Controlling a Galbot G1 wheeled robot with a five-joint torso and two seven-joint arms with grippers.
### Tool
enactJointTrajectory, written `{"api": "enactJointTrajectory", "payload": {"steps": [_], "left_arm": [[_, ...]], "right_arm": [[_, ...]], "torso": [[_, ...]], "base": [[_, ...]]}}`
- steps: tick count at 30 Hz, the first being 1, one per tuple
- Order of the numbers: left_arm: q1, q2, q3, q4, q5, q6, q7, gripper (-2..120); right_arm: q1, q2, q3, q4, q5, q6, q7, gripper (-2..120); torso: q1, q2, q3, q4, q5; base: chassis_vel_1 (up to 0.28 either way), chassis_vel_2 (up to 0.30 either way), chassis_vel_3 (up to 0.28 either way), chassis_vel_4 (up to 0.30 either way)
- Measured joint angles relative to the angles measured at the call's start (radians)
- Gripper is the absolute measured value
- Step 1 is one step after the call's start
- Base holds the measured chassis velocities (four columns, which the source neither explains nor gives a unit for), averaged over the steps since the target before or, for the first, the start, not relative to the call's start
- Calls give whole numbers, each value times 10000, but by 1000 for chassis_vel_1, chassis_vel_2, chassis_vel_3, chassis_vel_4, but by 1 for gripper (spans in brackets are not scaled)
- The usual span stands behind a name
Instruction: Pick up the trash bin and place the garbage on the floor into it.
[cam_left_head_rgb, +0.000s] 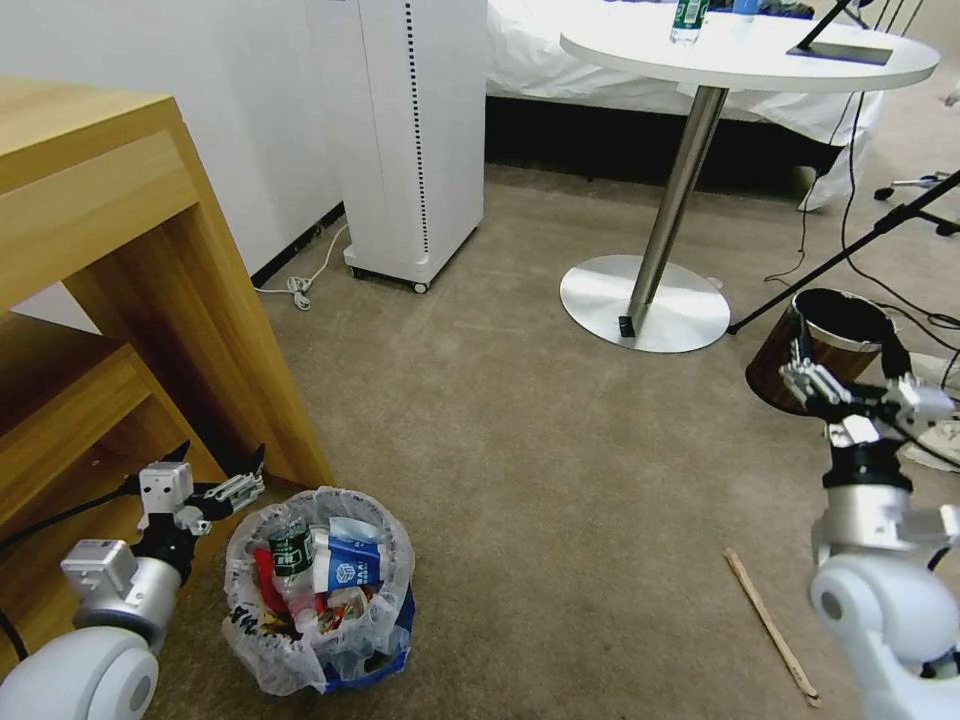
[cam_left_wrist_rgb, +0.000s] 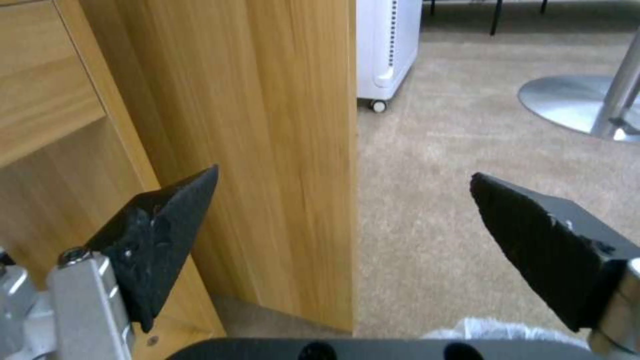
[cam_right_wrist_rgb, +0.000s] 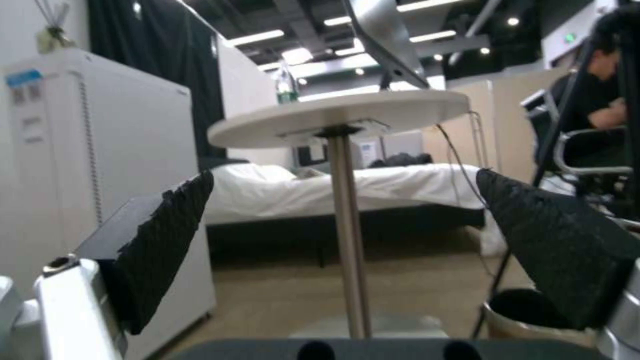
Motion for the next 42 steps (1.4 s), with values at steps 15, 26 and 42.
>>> {"api": "enactJointTrajectory", "payload": {"steps": [15,26,42], "left_arm": [[28,64,40,590,-44,-10,278,100],[-83,103,40,667,-86,11,327,100],[-83,107,41,666,-97,33,327,100]], "right_arm": [[-271,855,-586,-1040,-1054,10,8,100],[-193,884,-696,-1246,-1199,41,-139,100],[-181,862,-701,-1235,-1182,27,-140,100]], "torso": [[0,0,1,1,-1],[0,-1,1,1,-1],[0,-1,1,0,0]], "base": [[0,0,0,0],[0,0,0,0],[0,0,0,0]]}}
